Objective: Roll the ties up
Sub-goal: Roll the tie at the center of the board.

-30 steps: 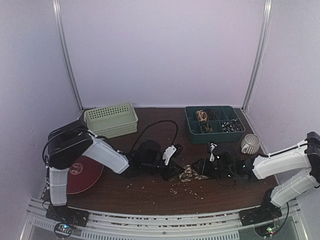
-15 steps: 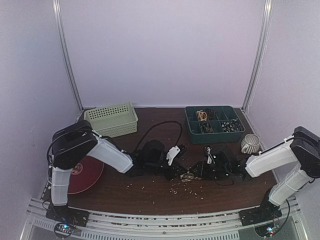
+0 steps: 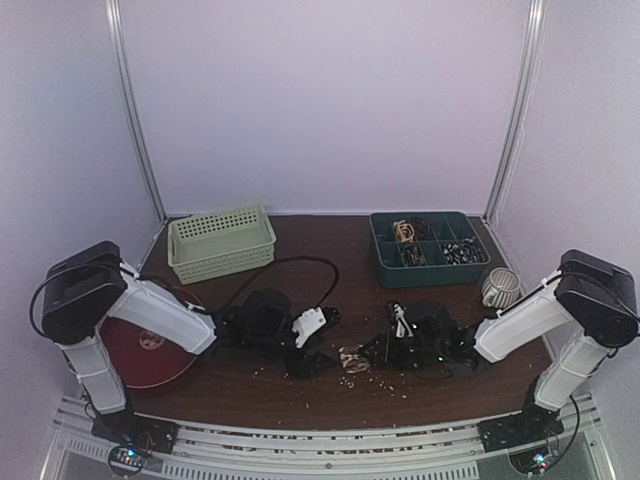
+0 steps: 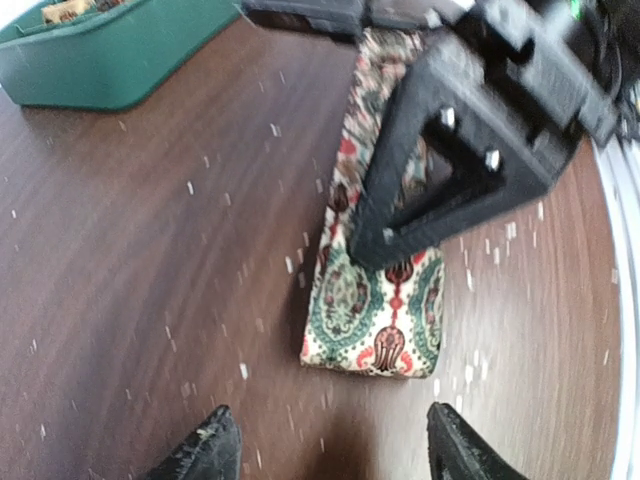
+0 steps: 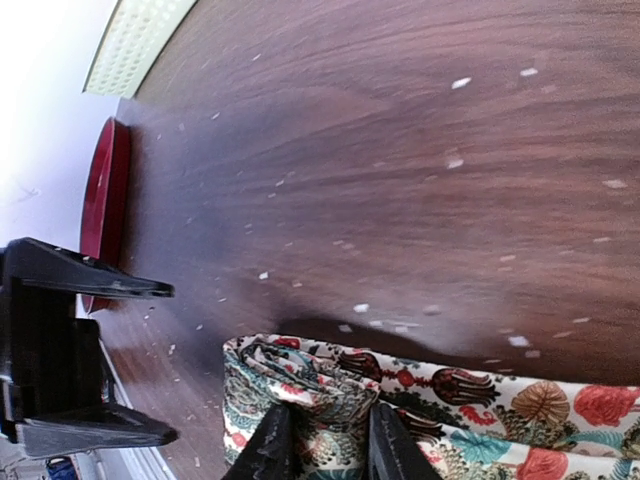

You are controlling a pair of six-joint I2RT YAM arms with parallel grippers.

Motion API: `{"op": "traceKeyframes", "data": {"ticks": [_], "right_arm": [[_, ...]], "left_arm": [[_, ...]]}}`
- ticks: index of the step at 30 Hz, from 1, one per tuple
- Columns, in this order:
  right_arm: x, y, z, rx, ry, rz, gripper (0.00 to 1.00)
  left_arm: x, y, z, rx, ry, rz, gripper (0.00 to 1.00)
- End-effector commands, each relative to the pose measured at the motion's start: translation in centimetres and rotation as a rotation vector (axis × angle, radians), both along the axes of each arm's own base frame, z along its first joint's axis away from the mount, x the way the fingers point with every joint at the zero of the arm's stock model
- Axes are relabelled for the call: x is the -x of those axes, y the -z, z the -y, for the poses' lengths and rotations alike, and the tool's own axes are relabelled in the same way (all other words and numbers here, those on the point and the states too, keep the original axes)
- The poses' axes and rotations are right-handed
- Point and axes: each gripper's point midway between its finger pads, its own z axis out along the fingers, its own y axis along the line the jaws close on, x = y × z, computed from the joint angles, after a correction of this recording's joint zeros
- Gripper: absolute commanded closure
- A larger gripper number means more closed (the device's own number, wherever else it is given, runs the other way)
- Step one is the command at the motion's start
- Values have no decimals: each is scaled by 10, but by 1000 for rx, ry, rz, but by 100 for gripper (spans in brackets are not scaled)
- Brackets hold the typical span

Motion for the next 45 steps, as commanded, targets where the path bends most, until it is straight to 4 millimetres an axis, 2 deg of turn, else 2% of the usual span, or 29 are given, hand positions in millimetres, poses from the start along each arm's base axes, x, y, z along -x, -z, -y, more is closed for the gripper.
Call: {"op": "traceKeyframes", "data": {"ticks": [1, 8, 19, 24, 30, 33, 35, 36, 37, 39, 42, 45], "right_arm": [[2, -5, -20, -32, -17, 0, 74], [3, -3, -12, -14, 3, 12, 74], [2, -4, -8, -1, 12, 22, 74], [3, -4, -7, 8, 6, 24, 74], [4, 0, -1, 35, 8, 29, 74], [4, 1, 0, 40, 8, 28, 73], [4, 2, 2, 54, 10, 33, 73], [4, 2, 3, 62, 10, 36, 74], [4, 3, 5, 69, 9, 37, 74], [5, 5, 7, 83, 6, 37, 74], [5, 7, 11, 102, 7, 43, 74], [5, 7, 13, 112, 7, 51, 73]], "left_arm": [[13, 4, -6, -34, 98, 54, 35], [15, 6, 7, -5, 138, 55, 25], [18, 18, 25, 7, 174, 5, 25], [22, 21, 29, 6, 200, -7, 33], [20, 24, 29, -9, 215, 19, 61], [19, 25, 29, -17, 214, 34, 62], [18, 25, 28, -26, 215, 38, 60], [18, 25, 28, -28, 217, 41, 56], [18, 24, 27, -32, 211, 40, 47], [19, 23, 23, -42, 202, 32, 41], [24, 21, 12, -47, 181, 7, 37], [26, 21, 2, -46, 131, -38, 39]]}}
